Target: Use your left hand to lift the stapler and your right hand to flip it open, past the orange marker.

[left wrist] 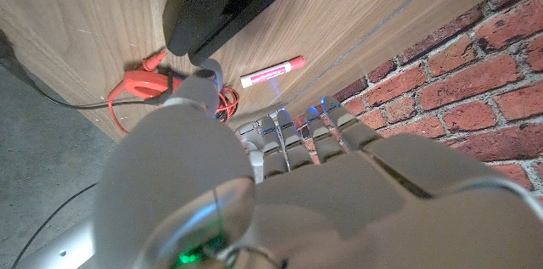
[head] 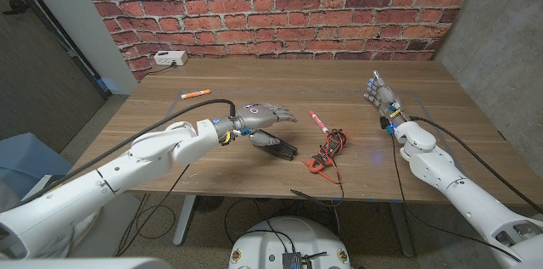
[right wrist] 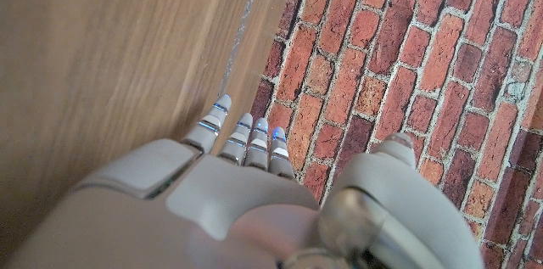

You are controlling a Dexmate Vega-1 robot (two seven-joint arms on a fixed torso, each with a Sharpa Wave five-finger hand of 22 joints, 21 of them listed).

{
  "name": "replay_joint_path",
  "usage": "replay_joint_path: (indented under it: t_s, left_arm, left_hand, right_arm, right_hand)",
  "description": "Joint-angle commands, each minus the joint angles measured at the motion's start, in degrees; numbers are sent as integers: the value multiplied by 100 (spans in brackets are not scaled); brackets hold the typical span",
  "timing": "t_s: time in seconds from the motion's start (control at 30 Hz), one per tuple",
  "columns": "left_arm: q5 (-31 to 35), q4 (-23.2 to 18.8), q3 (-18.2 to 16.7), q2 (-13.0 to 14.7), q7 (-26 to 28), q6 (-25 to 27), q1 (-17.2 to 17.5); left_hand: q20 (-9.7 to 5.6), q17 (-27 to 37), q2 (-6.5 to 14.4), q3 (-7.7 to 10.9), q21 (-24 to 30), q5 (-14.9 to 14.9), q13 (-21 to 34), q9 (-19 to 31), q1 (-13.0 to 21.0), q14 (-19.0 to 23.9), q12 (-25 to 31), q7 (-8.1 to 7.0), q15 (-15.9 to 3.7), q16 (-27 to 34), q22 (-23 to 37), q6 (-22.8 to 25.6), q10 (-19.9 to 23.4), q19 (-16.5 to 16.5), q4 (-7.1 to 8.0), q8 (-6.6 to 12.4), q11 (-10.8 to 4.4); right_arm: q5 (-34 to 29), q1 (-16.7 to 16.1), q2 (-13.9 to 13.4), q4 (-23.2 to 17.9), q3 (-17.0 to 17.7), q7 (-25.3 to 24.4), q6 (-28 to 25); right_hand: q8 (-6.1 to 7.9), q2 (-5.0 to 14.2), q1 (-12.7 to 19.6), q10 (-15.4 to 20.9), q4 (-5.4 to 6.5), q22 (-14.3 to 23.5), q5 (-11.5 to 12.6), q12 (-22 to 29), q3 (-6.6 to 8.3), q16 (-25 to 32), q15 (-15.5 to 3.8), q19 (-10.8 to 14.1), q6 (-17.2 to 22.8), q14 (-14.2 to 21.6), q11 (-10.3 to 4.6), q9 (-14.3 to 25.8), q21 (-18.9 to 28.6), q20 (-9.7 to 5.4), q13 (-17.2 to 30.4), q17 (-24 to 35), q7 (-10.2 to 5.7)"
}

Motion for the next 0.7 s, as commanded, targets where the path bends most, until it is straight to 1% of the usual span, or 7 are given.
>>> replay_joint_path:
  t_s: [0.03, 0.17, 0.23, 0.3, 0.63, 0.7]
  left_arm:
    - [-278, -86, -54, 86, -474, -111, -62]
    - [-322, -115, -74, 111, -588, -133, -89]
    - [-334, -122, -74, 127, -651, -168, -114]
    - [-348, -159, -77, 146, -778, -148, -132]
    - [-115, -218, -62, 137, -869, -42, -115]
    - [-170, -191, -58, 133, -918, -47, -123]
  left_hand:
    - [29, 32, -45, -4, 16, 36, 33, 28, -83, 21, 55, 39, -433, 52, 10, 50, 82, -11, 54, 21, 31]
    - [37, 33, -56, -13, 16, 35, 41, 27, -109, 9, 66, 70, -412, 50, 9, 86, 104, -19, 63, 34, 39]
    - [38, 36, -54, -18, 16, 35, 45, 26, -131, -14, 69, 69, -403, 44, 8, 89, 108, -25, 74, 35, 51]
    - [47, 41, -58, -31, 12, 31, 52, 23, -176, -58, 56, 102, -393, 33, 8, 59, 69, -47, 94, 21, 62]
    - [80, 48, -64, -48, 1, 27, 68, 17, -249, -96, 52, 115, -366, 31, 7, 28, 46, -102, 117, 6, 70]
    - [75, 51, -58, -48, 2, 27, 71, 16, -263, -98, 54, 115, -366, 33, 7, 27, 48, -105, 124, 5, 74]
  right_arm:
    - [-14, -14, -29, -12, -1, -87, -107]
    - [-1, -19, -26, 20, 1, -81, -114]
    - [20, -31, -32, -10, 11, -101, -154]
    - [-36, -44, -70, -64, 0, -165, -191]
    - [-88, -59, -143, -133, -15, -136, -201]
    - [-93, -62, -147, -153, -17, -142, -209]
  right_hand:
    - [1, 18, 86, -19, -38, 4, -6, -1, -6, 48, -45, -9, 14, -24, -12, 14, 14, 8, -6, 14, -12]
    - [-1, 21, 91, -19, -42, 4, -7, -1, -1, 50, -45, -9, 10, -21, -9, 14, 15, 9, -7, 13, -14]
    - [-1, 22, 93, -20, -43, 4, -8, -1, 1, 50, -44, -10, 9, -24, -12, 14, 15, 9, -8, 12, -12]
    - [-1, 25, 96, -19, -45, 4, -9, 0, 4, 50, -45, -10, 10, -25, -11, 14, 14, 10, -9, 11, -12]
    - [0, 31, 110, -20, -55, 5, -13, 0, 14, 50, -47, -10, 11, -28, -6, 14, 15, 5, -12, 7, -11]
    - [0, 31, 113, -20, -57, 5, -13, 0, 16, 50, -47, -13, 10, -30, -8, 14, 14, 8, -13, 7, -9]
